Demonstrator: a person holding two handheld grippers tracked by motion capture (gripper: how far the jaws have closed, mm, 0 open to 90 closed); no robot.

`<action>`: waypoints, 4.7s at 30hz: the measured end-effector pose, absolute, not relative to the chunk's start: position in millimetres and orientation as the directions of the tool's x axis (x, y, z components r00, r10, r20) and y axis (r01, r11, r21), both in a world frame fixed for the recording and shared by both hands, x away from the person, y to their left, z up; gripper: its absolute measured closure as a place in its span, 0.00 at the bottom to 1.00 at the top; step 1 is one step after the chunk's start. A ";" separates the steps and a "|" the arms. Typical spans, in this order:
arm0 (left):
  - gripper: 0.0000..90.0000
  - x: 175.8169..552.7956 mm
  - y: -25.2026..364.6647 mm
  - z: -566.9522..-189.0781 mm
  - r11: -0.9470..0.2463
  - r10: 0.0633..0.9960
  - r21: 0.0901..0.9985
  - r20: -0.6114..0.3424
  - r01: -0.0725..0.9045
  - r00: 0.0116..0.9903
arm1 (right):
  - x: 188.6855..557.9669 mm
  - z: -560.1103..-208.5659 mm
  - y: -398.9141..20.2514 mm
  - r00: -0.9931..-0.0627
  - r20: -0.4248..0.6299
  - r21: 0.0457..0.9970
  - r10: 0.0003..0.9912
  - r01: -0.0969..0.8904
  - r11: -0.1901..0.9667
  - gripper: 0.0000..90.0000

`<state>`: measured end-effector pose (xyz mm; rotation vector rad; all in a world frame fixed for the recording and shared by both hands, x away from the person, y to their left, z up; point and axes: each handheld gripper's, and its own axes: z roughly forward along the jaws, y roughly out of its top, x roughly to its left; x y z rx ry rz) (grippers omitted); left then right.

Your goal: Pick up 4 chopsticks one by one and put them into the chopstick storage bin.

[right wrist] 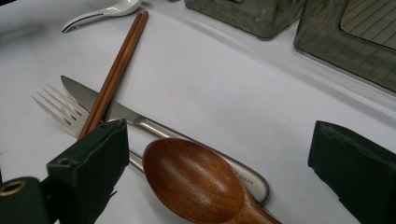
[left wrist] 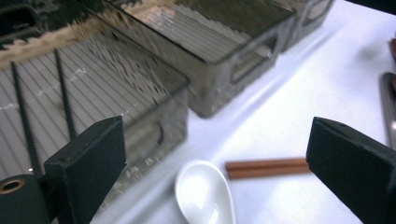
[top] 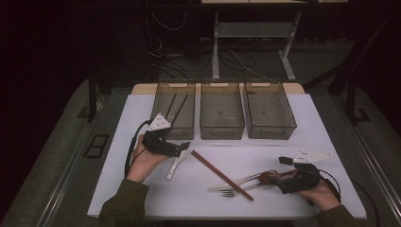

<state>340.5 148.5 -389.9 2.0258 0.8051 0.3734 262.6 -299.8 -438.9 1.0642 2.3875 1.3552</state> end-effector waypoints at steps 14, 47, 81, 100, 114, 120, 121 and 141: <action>0.00 301.3 160.1 -411.9 -0.384 0.646 0.834 -0.064 0.397 0.761 | 261.1 -437.7 -299.1 -0.727 0.166 0.813 0.666 0.483 0.326 0.06; 0.00 266.6 171.8 -437.7 -0.382 0.640 0.827 -0.085 0.412 0.764 | 262.6 -426.0 -287.1 -0.725 0.171 0.800 0.668 0.498 0.335 0.06; 0.00 266.5 169.6 -437.5 -0.378 0.632 0.820 -0.109 0.429 0.767 | 284.3 -417.6 -226.0 -0.774 0.211 0.774 0.598 0.505 0.381 0.29; 0.00 267.0 168.2 -438.2 -0.381 0.621 0.823 -0.109 0.420 0.776 | 294.4 -419.8 -184.5 -0.835 0.228 0.740 0.501 0.483 0.467 0.58; 0.00 267.3 167.7 -438.7 -0.386 0.614 0.823 -0.107 0.416 0.782 | 294.4 -433.3 -160.7 -0.856 0.206 0.702 0.475 0.467 0.537 0.80; 0.00 267.2 167.3 -438.7 -0.389 0.612 0.823 -0.105 0.414 0.784 | 293.4 -435.1 -159.4 -0.856 0.198 0.693 0.478 0.467 0.550 0.86; 0.00 267.3 167.4 -438.7 -0.389 0.612 0.823 -0.104 0.413 0.784 | 293.3 -435.5 -159.4 -0.854 0.195 0.688 0.482 0.469 0.553 0.87; 0.00 267.2 167.4 -438.7 -0.389 0.613 0.824 -0.103 0.412 0.784 | 295.0 -439.5 -159.2 -0.848 0.193 0.672 0.494 0.481 0.563 0.89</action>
